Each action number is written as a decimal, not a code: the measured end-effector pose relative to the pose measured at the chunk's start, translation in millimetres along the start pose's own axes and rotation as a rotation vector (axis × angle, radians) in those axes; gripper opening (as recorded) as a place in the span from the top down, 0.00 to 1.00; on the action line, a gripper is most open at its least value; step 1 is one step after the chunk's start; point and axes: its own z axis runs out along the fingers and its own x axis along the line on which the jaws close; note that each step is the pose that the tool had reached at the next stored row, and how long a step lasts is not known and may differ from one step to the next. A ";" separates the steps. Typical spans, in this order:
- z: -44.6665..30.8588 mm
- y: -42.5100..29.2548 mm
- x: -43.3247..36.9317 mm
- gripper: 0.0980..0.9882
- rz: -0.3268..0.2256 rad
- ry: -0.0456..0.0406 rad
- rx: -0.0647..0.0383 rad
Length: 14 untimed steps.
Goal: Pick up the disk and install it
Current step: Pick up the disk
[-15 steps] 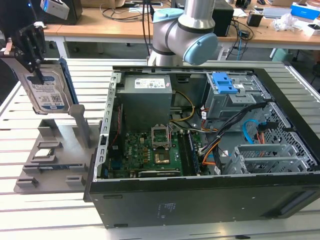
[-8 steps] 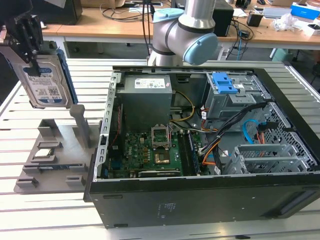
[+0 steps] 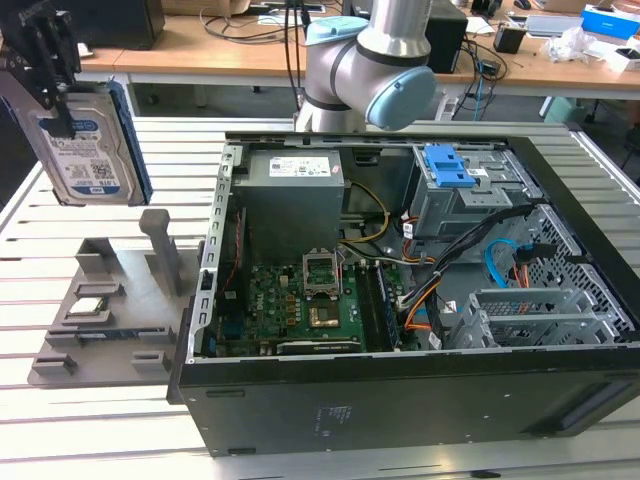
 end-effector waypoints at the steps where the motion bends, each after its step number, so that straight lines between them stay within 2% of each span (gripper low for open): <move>1: -1.9 0.0 0.0 0.70 0.000 0.0001 0.000; 6: -20.3 -0.1 -0.6 0.70 0.000 0.0001 -0.001; 14: -40.2 -0.3 -1.3 0.70 0.000 0.0001 -0.002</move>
